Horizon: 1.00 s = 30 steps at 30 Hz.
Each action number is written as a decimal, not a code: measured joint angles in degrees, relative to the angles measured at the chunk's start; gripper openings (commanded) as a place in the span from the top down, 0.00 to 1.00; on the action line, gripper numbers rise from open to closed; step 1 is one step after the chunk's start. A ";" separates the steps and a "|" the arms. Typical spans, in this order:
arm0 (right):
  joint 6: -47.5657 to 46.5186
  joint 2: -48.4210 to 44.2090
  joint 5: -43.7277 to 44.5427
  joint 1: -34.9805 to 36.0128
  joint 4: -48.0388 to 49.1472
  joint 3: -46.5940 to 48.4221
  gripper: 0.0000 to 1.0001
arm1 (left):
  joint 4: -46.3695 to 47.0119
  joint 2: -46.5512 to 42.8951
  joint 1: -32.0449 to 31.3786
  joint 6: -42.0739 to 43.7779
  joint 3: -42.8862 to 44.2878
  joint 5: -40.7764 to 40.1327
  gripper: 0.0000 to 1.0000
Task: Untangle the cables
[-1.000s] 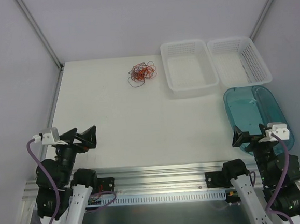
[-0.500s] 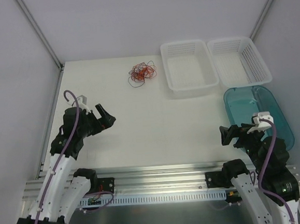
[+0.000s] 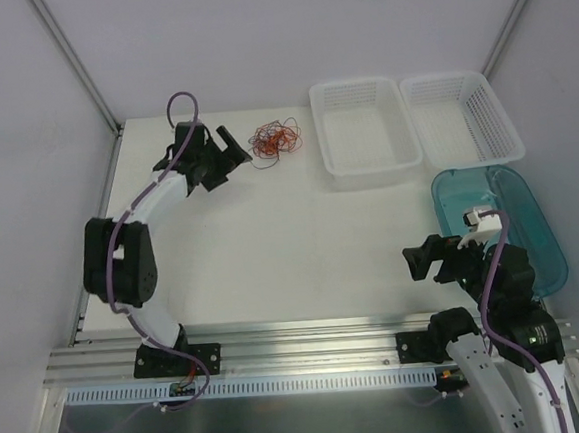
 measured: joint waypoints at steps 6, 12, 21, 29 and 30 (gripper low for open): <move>0.48 -0.20 -1.75 0.00 0.09 -1.57 0.03 | 2.34 22.03 -1.42 -3.08 21.20 -4.13 0.01; 0.37 -1.97 -1.75 0.00 0.09 -2.03 0.03 | 2.64 33.99 -3.26 -2.14 33.88 -8.39 0.01; 0.37 -3.41 -2.25 0.00 0.50 -3.08 0.03 | 3.52 43.58 -4.07 -1.70 41.00 -8.00 0.51; 0.37 -3.41 -3.41 0.00 0.50 -3.08 0.03 | 6.47 41.59 -4.11 1.16 33.99 -6.91 1.00; 0.37 -3.41 -3.65 0.00 0.50 -3.08 0.03 | 7.30 40.44 -4.11 1.46 32.04 -6.91 1.00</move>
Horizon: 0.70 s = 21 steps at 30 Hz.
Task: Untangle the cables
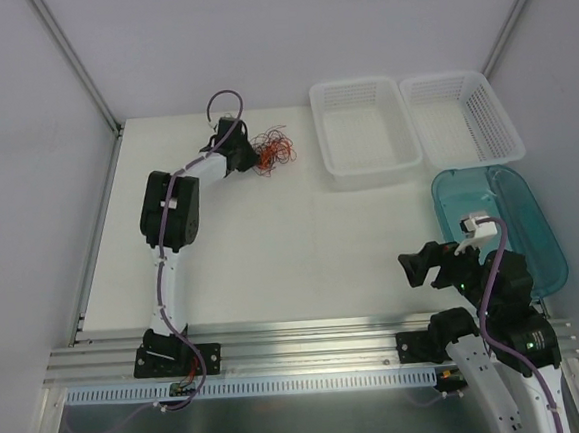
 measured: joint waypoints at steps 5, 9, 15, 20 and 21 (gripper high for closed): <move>0.13 1.51 -2.93 0.00 0.00 0.07 0.03 | 0.15 -8.41 -1.05 2.69 -11.96 -0.11 1.00; 2.49 7.89 -6.88 0.00 0.79 0.17 0.03 | 0.28 -16.17 -3.89 5.11 -22.75 -0.61 1.00; 6.16 14.01 -10.75 0.63 7.10 -3.26 0.03 | 0.79 -27.93 -11.61 7.34 -38.56 -1.95 1.00; 10.38 17.20 -10.56 4.90 15.21 -8.96 0.03 | 1.64 -35.52 -17.59 7.39 -48.15 -3.45 1.00; 11.32 17.97 -9.92 6.58 17.27 -10.14 0.03 | 1.81 -37.03 -18.75 7.39 -49.83 -3.85 1.00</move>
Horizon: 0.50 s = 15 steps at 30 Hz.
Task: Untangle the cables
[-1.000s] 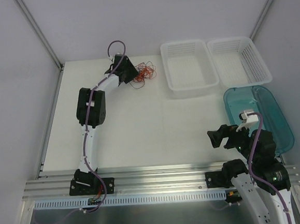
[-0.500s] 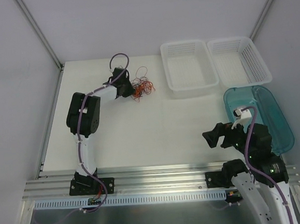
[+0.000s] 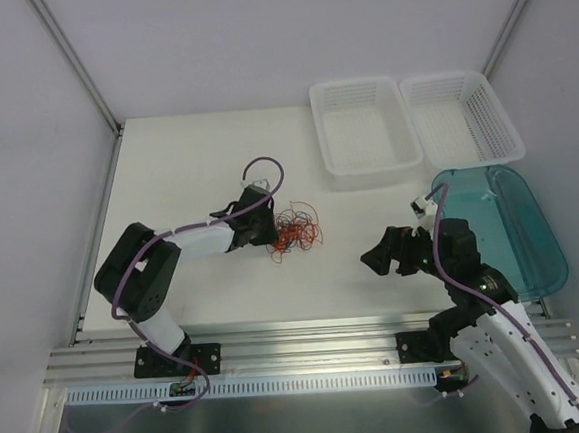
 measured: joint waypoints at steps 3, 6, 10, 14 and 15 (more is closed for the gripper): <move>2.89 3.41 3.30 5.73 4.55 -2.36 0.03 | -0.24 -4.42 -3.17 -0.11 -4.50 -0.90 1.00; 5.44 8.50 7.28 11.32 9.01 -2.78 0.03 | -1.51 -9.40 -6.27 -0.46 -8.81 -1.31 1.00; 8.22 15.72 15.10 21.22 14.19 -2.51 0.03 | -3.30 -17.25 -10.29 -2.03 -14.05 -3.06 1.00; 10.25 23.58 21.62 29.59 17.70 -0.13 0.01 | -4.07 -21.31 -12.41 -3.69 -16.44 -4.22 1.00; 10.71 25.49 22.97 31.04 18.95 0.61 0.01 | -4.22 -21.77 -12.74 -4.04 -16.74 -4.44 1.00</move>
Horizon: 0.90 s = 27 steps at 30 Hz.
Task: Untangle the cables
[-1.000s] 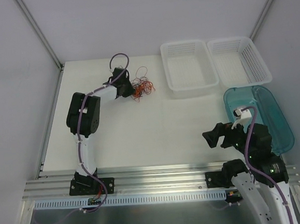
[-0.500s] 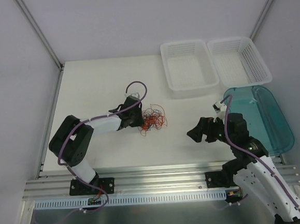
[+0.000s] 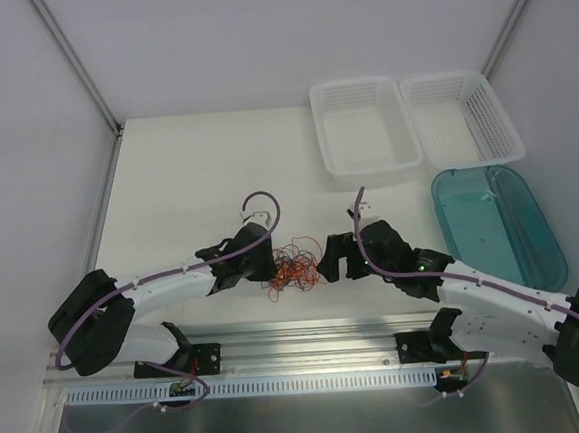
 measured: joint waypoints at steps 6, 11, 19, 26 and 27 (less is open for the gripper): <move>2.71 11.06 5.25 5.40 7.89 2.08 0.08 | -0.17 -1.57 -2.89 -1.60 -1.66 -1.05 1.00; 4.87 21.86 6.05 7.50 13.16 3.13 0.29 | -0.37 -3.56 -4.66 -2.62 -3.13 -1.70 1.00; 7.13 29.03 6.80 8.50 17.94 3.67 0.99 | -0.07 -8.90 -4.87 -3.93 -7.08 -4.33 1.00; 6.23 17.07 14.12 8.83 10.86 2.86 0.99 | 0.17 -17.70 -5.01 -5.53 -11.58 -9.51 1.00; 5.95 14.38 15.76 8.83 9.33 2.84 0.99 | 0.11 -19.04 -5.18 -5.84 -11.91 -10.29 1.00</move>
